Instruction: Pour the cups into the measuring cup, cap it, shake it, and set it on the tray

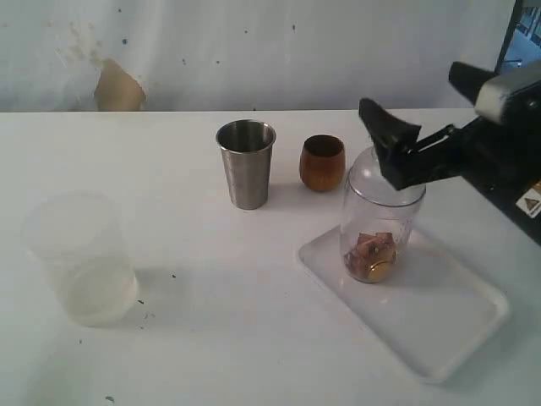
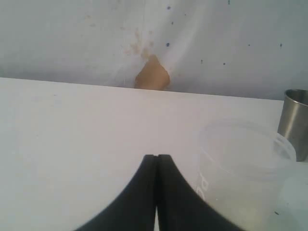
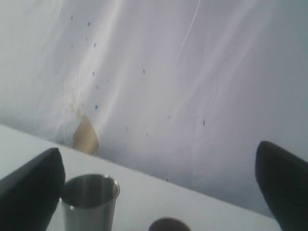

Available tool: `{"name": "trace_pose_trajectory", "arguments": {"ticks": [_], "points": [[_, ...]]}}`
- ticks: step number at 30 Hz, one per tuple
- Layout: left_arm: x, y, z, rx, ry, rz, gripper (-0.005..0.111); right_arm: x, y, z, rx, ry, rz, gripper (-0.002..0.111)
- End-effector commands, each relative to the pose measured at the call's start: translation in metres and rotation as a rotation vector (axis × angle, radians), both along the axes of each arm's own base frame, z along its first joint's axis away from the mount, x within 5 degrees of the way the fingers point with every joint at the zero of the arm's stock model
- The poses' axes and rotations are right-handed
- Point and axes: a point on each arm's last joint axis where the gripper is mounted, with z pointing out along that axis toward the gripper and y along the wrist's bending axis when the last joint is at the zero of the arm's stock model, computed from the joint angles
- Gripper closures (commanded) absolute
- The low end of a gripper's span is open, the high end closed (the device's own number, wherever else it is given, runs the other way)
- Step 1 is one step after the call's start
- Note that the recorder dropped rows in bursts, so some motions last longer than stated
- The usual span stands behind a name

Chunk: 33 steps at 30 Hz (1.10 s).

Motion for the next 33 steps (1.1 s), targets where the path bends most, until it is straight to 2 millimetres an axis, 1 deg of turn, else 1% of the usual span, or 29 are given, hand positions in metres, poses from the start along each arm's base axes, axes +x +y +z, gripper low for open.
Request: {"name": "trace_pose_trajectory", "arguments": {"ticks": [1,4,7,9,12,13,15,17,21,28,31,33], "points": [[0.0,0.0,0.0,0.001,-0.01,0.0,0.107,-0.017,-0.005,0.032,0.06,-0.107,0.002,0.003],[0.0,0.0,0.0,0.001,-0.01,0.0,0.107,-0.031,-0.009,0.05,0.102,-0.151,0.0,0.008],[0.0,0.0,0.0,0.001,-0.01,0.0,0.107,-0.045,-0.014,0.065,0.12,-0.188,-0.009,0.026],[0.0,0.0,0.0,0.001,-0.01,0.0,0.107,-0.053,-0.017,0.073,0.13,-0.2,-0.012,0.044],[0.0,0.0,0.0,0.001,-0.01,0.0,0.107,-0.066,-0.021,0.083,0.159,-0.204,-0.014,0.076],[0.0,0.0,0.0,0.001,-0.01,0.0,0.107,-0.071,-0.023,0.086,0.158,-0.215,-0.017,0.085],[0.0,0.0,0.0,0.001,-0.01,0.0,0.107,-0.082,-0.026,0.094,0.16,-0.244,-0.022,0.1],[0.0,0.0,0.0,0.001,-0.01,0.0,0.107,-0.092,-0.029,0.099,0.158,-0.26,-0.03,0.108],[0.0,0.0,0.0,0.001,-0.01,0.0,0.107,-0.116,-0.038,0.108,0.196,-0.245,-0.047,0.108],[0.0,0.0,0.0,0.001,-0.01,0.0,0.107,-0.157,-0.057,0.106,0.187,-0.144,-0.145,0.108],[0.0,0.0,0.0,0.001,-0.01,0.0,0.107,-0.173,-0.064,0.103,0.235,-0.097,-0.166,0.108],[0.0,0.0,0.0,0.001,-0.01,0.0,0.107,-0.184,-0.068,0.103,0.257,-0.104,-0.172,0.108]]}}
